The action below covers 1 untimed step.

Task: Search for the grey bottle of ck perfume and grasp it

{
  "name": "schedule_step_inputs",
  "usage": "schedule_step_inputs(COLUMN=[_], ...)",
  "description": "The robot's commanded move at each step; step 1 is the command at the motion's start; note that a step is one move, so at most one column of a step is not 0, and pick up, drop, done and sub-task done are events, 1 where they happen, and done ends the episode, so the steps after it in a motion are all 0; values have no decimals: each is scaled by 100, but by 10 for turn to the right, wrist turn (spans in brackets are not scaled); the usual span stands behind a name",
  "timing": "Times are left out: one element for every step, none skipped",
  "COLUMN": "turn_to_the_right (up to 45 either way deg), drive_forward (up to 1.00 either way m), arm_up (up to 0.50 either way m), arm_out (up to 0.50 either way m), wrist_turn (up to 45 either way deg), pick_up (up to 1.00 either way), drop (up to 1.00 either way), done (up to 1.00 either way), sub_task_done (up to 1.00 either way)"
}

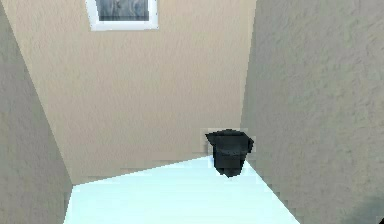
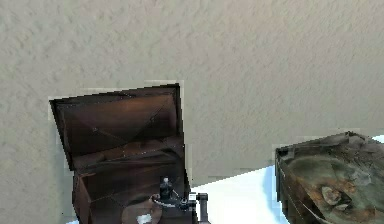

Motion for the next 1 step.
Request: schedule_step_inputs(turn_to_the_right=[0], drive_forward=[0], arm_up=[0], arm_out=[0], wrist_turn=[0], pick_up=[0], drop=[0], done=[100], sub_task_done=[0])
